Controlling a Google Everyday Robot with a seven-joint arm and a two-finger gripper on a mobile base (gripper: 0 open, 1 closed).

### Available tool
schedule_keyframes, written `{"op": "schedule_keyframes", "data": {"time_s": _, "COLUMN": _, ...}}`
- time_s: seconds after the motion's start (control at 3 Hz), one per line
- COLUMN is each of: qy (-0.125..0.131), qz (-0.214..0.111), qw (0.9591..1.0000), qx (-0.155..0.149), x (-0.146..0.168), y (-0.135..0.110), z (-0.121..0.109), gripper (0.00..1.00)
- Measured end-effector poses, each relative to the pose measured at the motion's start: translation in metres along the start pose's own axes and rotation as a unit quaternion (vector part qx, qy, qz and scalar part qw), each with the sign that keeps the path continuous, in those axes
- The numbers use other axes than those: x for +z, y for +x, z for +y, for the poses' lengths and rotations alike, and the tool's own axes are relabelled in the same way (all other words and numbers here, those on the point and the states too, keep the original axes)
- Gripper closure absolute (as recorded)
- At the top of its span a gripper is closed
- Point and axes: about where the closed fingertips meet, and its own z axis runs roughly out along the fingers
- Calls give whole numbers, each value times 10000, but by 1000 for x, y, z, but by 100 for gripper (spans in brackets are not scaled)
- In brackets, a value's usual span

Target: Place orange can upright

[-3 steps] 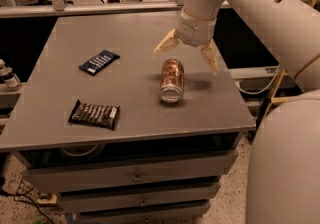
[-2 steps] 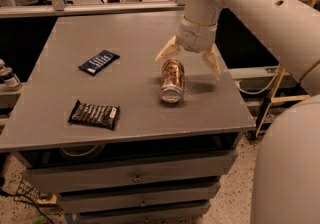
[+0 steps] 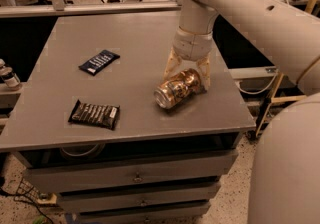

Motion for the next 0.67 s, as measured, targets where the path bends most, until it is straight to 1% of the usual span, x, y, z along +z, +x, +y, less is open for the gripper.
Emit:
{"op": "schedule_keyframes", "data": {"time_s": 0.33, "qy": -26, "qz": -36, "qw": 10000, "qx": -48, "x": 2, "y": -2, "z": -1, "gripper": 52}}
{"op": "schedule_keyframes", "data": {"time_s": 0.67, "qy": -28, "qz": -35, "qw": 10000, "qx": -41, "x": 2, "y": -2, "z": -1, "gripper": 53}}
